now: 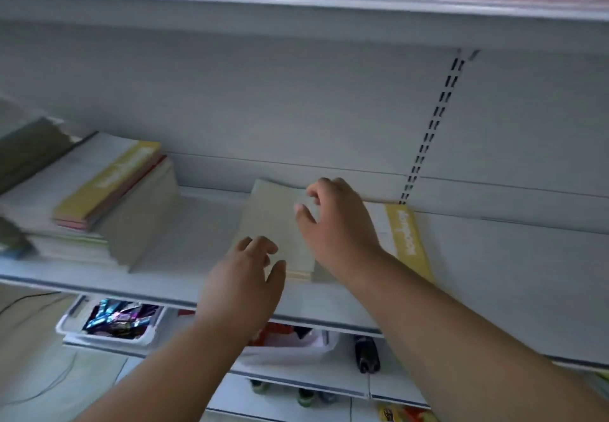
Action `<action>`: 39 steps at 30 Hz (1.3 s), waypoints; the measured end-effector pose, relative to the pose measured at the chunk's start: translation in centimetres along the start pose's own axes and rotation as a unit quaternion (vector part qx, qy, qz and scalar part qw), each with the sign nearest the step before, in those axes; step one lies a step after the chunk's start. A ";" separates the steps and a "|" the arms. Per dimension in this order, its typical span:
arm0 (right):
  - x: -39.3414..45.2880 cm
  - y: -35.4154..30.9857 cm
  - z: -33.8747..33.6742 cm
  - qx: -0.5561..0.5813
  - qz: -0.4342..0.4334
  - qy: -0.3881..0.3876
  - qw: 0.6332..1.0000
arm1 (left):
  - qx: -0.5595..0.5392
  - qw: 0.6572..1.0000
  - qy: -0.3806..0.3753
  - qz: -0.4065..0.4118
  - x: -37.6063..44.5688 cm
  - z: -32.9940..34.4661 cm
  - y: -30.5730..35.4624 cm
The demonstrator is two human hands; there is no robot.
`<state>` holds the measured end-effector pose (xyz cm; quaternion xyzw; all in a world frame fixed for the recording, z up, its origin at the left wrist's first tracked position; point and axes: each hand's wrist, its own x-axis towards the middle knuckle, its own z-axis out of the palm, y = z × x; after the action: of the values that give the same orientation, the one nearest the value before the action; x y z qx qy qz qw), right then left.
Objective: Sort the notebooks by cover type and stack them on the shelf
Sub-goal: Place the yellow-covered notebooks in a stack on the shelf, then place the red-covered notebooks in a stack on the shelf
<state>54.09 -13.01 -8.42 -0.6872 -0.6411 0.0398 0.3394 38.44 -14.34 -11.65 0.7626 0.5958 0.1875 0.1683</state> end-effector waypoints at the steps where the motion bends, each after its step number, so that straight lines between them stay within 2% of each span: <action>1: 0.4 -2.2 0.7 0.004 -0.022 0.001 1.000 | 0.006 1.000 0.013 -0.007 -0.1 -1.4 -1.7; 6: 2.0 -12.7 5.7 0.029 -0.078 0.024 0.996 | -0.030 0.997 0.073 -0.021 0.0 -7.7 -11.0; 13: 3.2 -24.2 13.4 0.043 -0.050 0.053 0.996 | -0.053 0.995 0.083 -0.029 0.6 -15.1 -23.6; 19: 5.4 -27.4 17.6 -0.054 0.079 -0.011 0.995 | -0.116 0.988 0.097 -0.039 0.8 -19.2 -29.5; 24: 6.6 -26.5 18.9 -0.129 0.208 -0.116 0.963 | -0.196 0.972 0.104 -0.075 1.3 -20.6 -32.1; 25: 6.7 -26.5 18.5 -0.136 0.212 -0.109 0.962 | -0.206 0.971 0.096 -0.080 1.3 -20.8 -32.4; 27: 6.7 -27.1 17.3 -0.111 0.202 -0.048 0.972 | -0.234 0.965 0.078 -0.087 1.6 -21.4 -32.7; 29: 6.4 -28.5 16.6 -0.007 0.178 0.033 0.983 | -0.321 0.939 0.063 -0.104 2.2 -22.0 -32.4; 30: 6.0 -29.6 16.3 0.065 0.163 0.064 0.982 | -0.395 0.909 0.051 -0.124 2.5 -22.4 -32.1; 32: 4.7 -31.8 16.1 0.180 0.133 0.088 0.971 | -0.554 0.816 0.016 -0.166 3.2 -23.3 -31.3; 33: 4.1 -32.7 16.0 0.202 0.114 0.082 0.969 | -0.615 0.770 0.002 -0.170 3.4 -23.7 -30.9; 34: 3.7 -33.2 16.1 0.205 0.097 0.071 0.971 | -0.651 0.741 0.000 -0.164 3.6 -24.1 -30.7; 35: 3.6 -33.4 16.2 0.199 0.093 0.065 0.973 | -0.659 0.736 0.010 -0.155 3.7 -24.3 -30.7; 37: 4.2 -32.9 16.6 0.171 0.132 0.067 0.974 | -0.628 0.762 0.055 -0.149 3.9 -24.7 -31.1; 39: 5.4 -31.4 17.4 0.054 0.197 0.031 0.978 | -0.582 0.791 0.099 -0.159 3.9 -24.9 -31.7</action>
<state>19.69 -2.50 -3.39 -0.7815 -0.4788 0.1192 0.3817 0.38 -2.38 -4.78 0.3923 0.4998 0.5439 0.5481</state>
